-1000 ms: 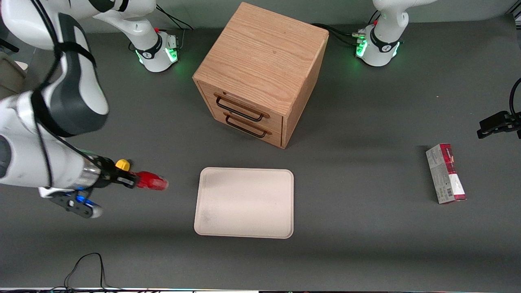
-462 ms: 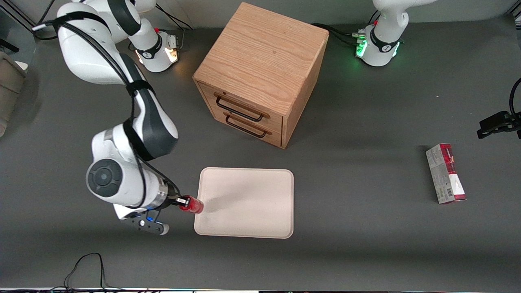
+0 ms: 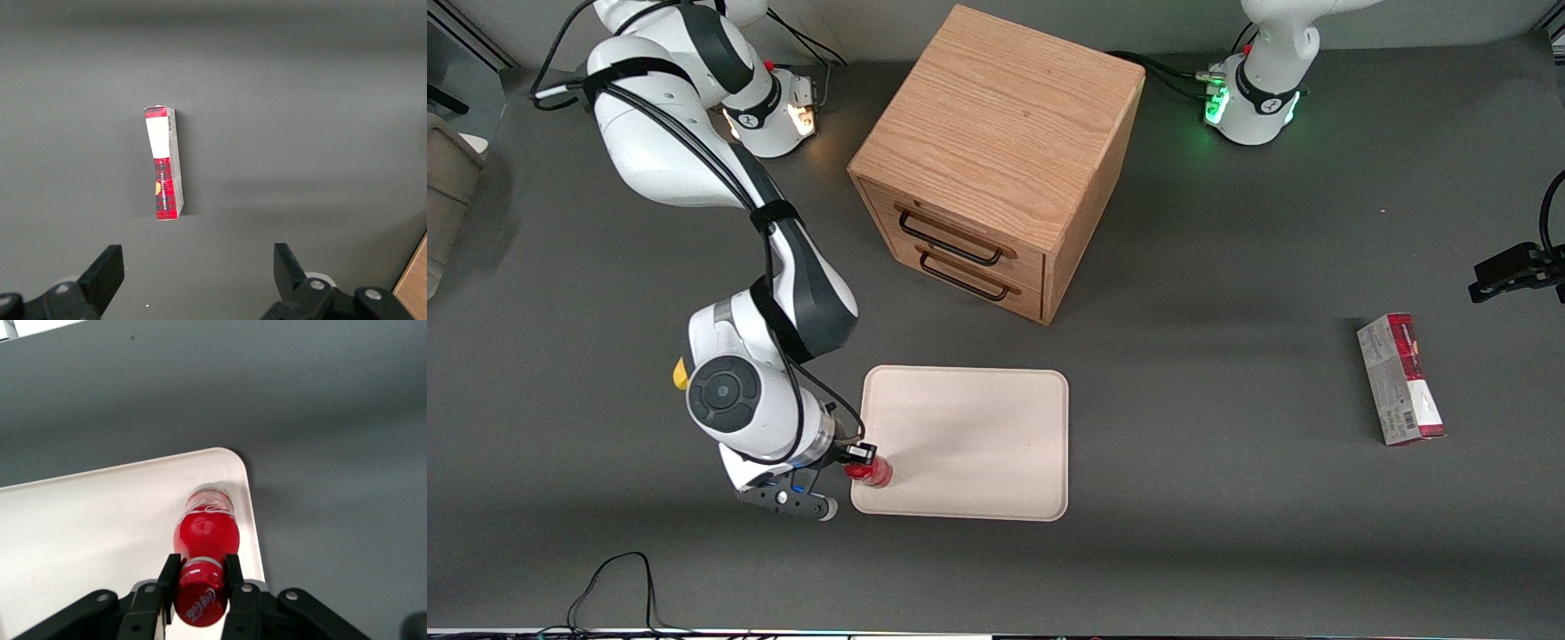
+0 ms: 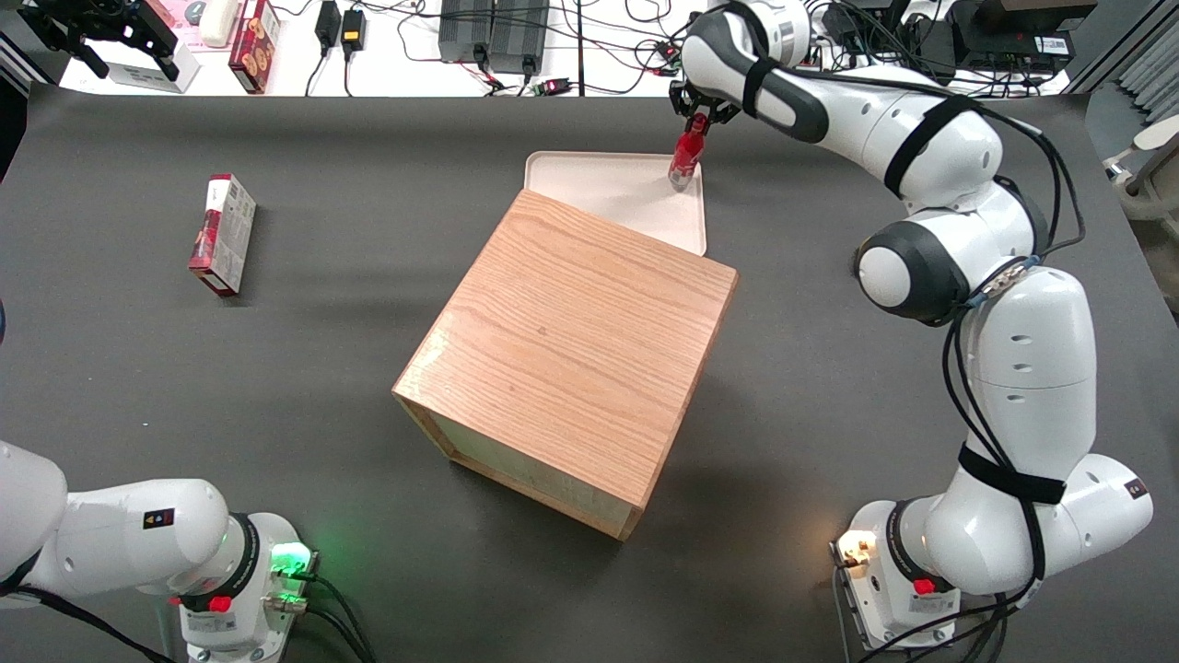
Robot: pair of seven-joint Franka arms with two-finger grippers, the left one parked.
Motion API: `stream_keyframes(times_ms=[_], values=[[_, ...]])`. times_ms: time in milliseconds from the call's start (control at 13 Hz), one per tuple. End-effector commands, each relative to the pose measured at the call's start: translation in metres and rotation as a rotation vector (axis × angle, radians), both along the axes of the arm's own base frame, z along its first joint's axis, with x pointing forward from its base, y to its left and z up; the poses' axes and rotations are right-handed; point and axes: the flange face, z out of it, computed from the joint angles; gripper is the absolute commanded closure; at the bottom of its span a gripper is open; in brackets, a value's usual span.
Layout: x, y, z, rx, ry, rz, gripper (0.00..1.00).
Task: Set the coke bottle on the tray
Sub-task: 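Lower the bottle onto the tray and open the right gripper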
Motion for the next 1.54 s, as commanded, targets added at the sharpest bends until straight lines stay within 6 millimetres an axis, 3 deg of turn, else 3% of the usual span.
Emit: stream_keyframes(times_ms=[0,308,385,462,1077,1308,1462], values=[[0.004,0.008,0.004,-0.012,-0.031,-0.002,1.0],[0.004,0.008,0.002,-0.013,-0.028,-0.004,1.0],[0.003,0.008,0.001,-0.014,-0.027,-0.006,0.86],[0.002,0.009,-0.001,-0.015,-0.023,-0.006,0.01],[-0.001,0.009,0.01,-0.029,-0.022,-0.01,0.0],[-0.007,-0.013,0.046,-0.044,0.029,-0.03,0.0],[-0.015,-0.054,0.075,0.018,0.116,0.008,0.0]])
